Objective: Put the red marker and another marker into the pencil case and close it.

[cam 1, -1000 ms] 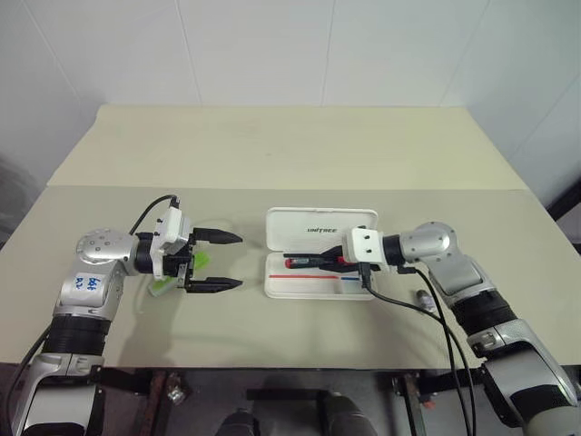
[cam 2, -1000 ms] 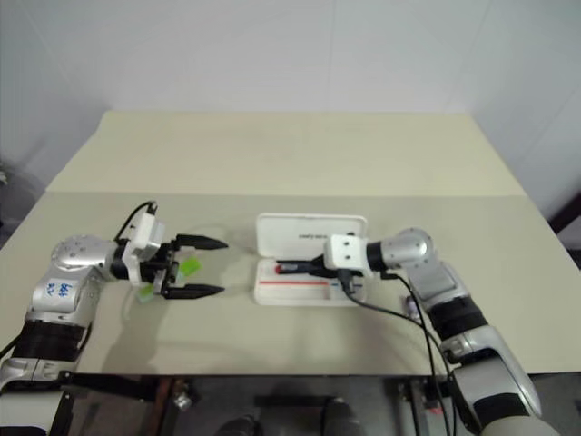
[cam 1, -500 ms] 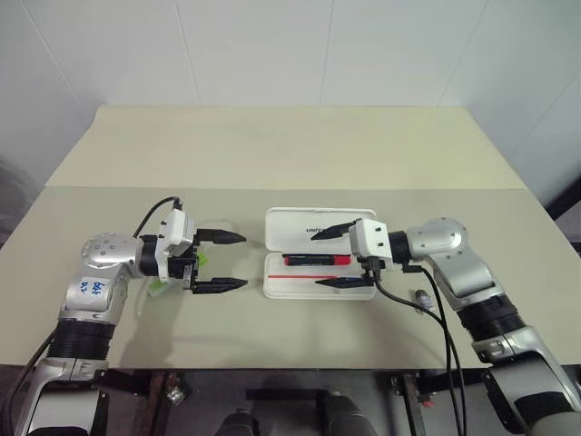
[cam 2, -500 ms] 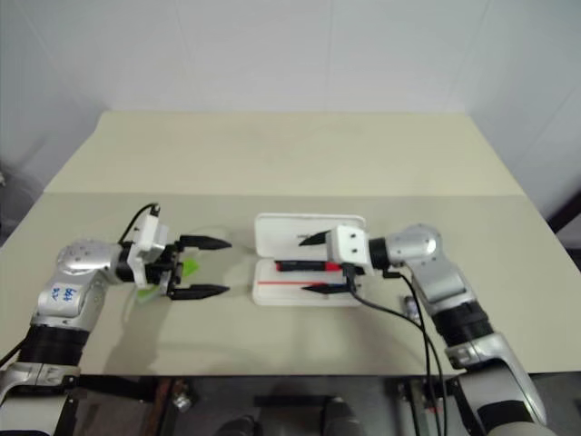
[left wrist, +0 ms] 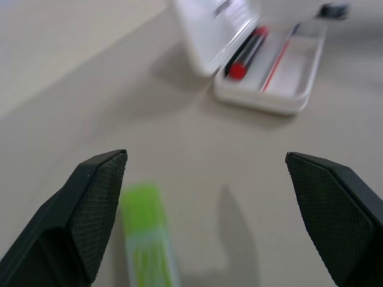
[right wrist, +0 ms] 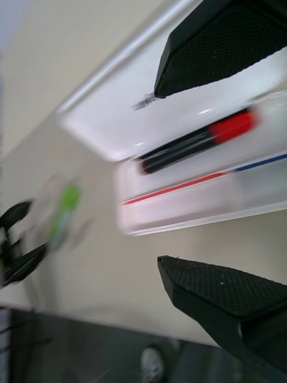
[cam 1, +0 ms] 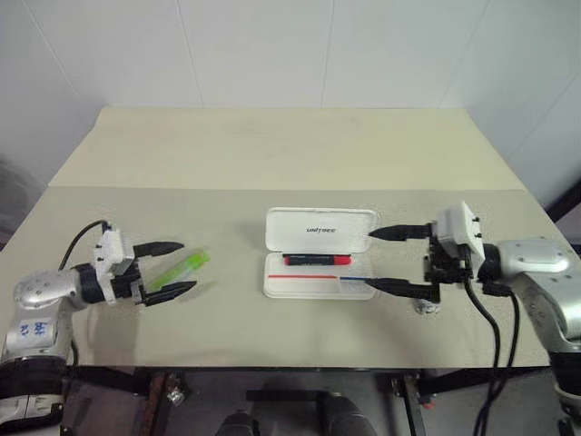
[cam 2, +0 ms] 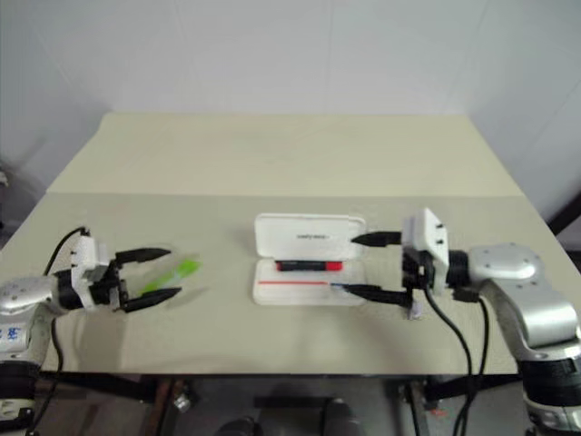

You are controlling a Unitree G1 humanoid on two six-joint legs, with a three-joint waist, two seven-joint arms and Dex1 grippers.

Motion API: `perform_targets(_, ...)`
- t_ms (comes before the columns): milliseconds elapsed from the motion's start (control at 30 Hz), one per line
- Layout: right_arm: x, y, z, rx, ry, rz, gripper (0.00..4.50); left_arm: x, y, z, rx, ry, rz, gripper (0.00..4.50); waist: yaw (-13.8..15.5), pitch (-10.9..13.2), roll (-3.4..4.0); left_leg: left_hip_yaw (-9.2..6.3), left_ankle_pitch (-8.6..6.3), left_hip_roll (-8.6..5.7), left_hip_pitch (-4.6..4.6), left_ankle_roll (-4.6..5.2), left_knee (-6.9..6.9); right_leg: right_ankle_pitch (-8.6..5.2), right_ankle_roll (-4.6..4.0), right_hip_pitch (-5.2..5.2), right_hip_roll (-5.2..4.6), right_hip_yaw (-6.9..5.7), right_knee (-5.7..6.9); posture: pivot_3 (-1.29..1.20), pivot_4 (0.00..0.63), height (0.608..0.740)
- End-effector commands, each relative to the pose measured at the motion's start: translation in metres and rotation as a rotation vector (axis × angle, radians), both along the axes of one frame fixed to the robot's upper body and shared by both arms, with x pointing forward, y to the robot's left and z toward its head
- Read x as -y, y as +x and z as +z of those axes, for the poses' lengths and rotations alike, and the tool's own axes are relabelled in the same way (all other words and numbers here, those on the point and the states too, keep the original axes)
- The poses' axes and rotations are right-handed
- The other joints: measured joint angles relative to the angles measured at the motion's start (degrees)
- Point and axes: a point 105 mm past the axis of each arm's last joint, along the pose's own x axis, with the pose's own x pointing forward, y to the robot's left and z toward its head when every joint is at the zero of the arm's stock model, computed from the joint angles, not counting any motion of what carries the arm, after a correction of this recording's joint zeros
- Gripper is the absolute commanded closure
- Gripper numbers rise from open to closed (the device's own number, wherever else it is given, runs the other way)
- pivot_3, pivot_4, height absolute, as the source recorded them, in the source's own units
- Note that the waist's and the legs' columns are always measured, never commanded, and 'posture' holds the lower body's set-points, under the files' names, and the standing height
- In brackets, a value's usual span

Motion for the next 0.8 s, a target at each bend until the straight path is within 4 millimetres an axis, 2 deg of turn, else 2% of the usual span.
perform_targets(33, 0.013, 0.0, 0.007, 0.062, -0.017, -0.052, 0.03, -0.018, -0.002, 0.004, 0.026, 0.03, 0.061, 0.0, 0.1, 0.0, -0.01, 0.01, 0.0, -0.01, -0.02, 0.0, 0.0, 0.0, 0.0, 0.0, 0.0, 0.0, -0.01, 0.0, 0.15, 0.74)
perform_targets(133, 0.017, 0.003, 0.011, 0.082, 0.003, -0.094, 0.03, -0.022, 0.0, 0.001, 0.02, 0.021, 0.086, 0.0, 0.1, 0.0, -0.02, 0.04, 0.0, -0.01, 0.0, 0.0, 0.04, 0.01, 0.01, 0.0, -0.02, 0.02, 0.03, 0.0, 0.15, 0.74)
perform_targets(333, 0.016, 0.002, 0.014, 0.099, 0.004, -0.116, 0.03, -0.033, 0.011, -0.024, -0.042, 0.0, 0.171, 0.0, 0.2, 0.0, -0.02, 0.02, 0.0, 0.01, 0.02, 0.0, 0.02, 0.01, 0.01, 0.0, 0.02, 0.0, 0.06, 0.0, 0.15, 0.74)
perform_targets(533, 0.014, 0.0, 0.018, 0.111, 0.002, -0.126, 0.03, -0.027, 0.018, -0.043, -0.118, -0.027, 0.156, 0.0, 0.9, 0.0, -0.07, 0.02, 0.0, -0.01, 0.0, 0.0, 0.03, 0.01, 0.01, 0.0, 0.02, 0.0, 0.06, 0.0, 0.15, 0.74)
perform_targets(633, 0.011, -0.002, 0.019, 0.114, 0.005, -0.126, 0.0, -0.019, 0.02, -0.045, -0.124, -0.047, 0.129, 0.58, 1.1, 0.0, -0.07, 0.02, 0.0, -0.02, 0.01, 0.0, 0.03, 0.01, 0.01, 0.0, 0.01, 0.0, 0.06, 0.0, 0.15, 0.74)
perform_targets(800, 0.011, -0.003, 0.019, 0.111, 0.007, -0.129, 0.0, -0.016, 0.021, -0.044, -0.113, -0.055, 0.12, 2.23, 1.2, -0.1, -0.09, 0.02, 0.0, -0.02, 0.0, 0.0, 0.03, 0.01, 0.01, 0.0, -0.02, 0.0, 0.04, 0.0, 0.15, 0.74)
